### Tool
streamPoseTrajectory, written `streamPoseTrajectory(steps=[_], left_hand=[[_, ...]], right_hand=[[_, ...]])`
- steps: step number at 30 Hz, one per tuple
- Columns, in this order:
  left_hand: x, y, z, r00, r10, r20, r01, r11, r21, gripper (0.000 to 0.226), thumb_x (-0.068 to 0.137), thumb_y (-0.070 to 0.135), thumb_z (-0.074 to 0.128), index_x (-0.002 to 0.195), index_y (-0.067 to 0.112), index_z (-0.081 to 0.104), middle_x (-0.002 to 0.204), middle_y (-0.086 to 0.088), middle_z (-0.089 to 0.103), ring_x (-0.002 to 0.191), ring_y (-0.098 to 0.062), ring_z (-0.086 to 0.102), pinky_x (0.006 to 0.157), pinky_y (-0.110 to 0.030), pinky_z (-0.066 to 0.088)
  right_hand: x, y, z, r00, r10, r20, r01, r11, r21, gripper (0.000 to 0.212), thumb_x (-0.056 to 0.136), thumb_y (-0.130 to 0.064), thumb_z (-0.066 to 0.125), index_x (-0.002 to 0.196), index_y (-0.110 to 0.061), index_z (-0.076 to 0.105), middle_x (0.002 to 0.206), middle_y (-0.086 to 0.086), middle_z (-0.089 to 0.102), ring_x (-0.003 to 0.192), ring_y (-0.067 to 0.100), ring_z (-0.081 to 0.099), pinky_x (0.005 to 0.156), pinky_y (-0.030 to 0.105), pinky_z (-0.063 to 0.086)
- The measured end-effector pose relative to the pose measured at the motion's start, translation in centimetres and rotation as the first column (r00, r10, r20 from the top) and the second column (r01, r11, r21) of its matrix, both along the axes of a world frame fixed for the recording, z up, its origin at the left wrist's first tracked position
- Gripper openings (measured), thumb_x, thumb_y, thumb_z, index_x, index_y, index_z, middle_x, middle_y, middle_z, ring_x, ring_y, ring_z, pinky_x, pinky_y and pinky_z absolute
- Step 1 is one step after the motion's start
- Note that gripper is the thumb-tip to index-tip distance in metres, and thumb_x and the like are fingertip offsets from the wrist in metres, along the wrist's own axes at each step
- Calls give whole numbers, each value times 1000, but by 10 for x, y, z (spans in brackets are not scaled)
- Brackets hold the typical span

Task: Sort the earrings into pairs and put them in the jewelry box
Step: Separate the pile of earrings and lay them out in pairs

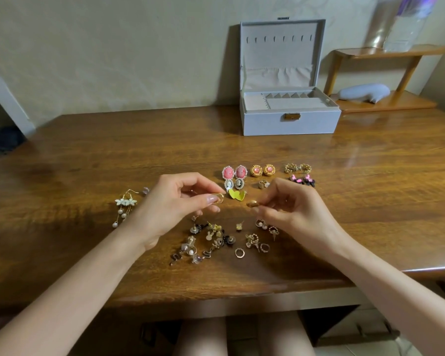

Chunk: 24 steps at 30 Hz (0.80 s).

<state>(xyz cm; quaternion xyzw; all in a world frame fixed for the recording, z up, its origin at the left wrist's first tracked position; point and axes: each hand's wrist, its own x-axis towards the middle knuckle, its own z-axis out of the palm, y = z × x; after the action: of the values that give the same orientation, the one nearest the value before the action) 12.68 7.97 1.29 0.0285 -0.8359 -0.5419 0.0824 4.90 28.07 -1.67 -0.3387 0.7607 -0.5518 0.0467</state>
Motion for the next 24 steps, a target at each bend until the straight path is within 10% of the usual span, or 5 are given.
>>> streamPoseTrajectory(steps=[5, 9, 14, 24], left_hand=[[-10, 9, 2, 997, -34, -63, 31, 998, -58, 18, 82, 5, 63, 91, 19, 71, 85, 5, 72, 77, -9, 69, 63, -16, 51], [-25, 25, 4, 991, -95, -90, 79, 984, -161, 20, 82, 4, 64, 92, 21, 70, 89, 8, 68, 75, -7, 67, 71, -17, 52], [-47, 48, 2, 985, -142, -102, 107, 951, -290, 12, 82, 8, 67, 85, 19, 63, 80, 3, 67, 74, -7, 66, 74, -26, 55], [-101, 94, 0, 960, -264, 90, 261, 734, -627, 6, 82, 13, 68, 85, 18, 65, 83, 9, 60, 83, -8, 55, 73, -24, 41]], right_hand=[[-9, 13, 12, 990, -78, 114, 94, 986, -141, 25, 65, 2, 70, 54, -16, 57, 75, 8, 68, 68, 36, 62, 63, 48, 52], [-21, 34, 23, 981, -119, 154, 149, 968, -204, 27, 64, 14, 69, 55, -8, 56, 63, 9, 68, 60, 21, 64, 57, 24, 51], [-30, 56, 20, 973, -136, 187, 170, 969, -178, 15, 62, 3, 75, 63, 2, 60, 64, 22, 66, 54, 22, 63, 53, 26, 53], [-52, 76, 15, 971, -222, -88, 237, 948, 214, 13, 75, 3, 70, 75, -10, 71, 64, 3, 70, 56, 10, 67, 58, 15, 52]])
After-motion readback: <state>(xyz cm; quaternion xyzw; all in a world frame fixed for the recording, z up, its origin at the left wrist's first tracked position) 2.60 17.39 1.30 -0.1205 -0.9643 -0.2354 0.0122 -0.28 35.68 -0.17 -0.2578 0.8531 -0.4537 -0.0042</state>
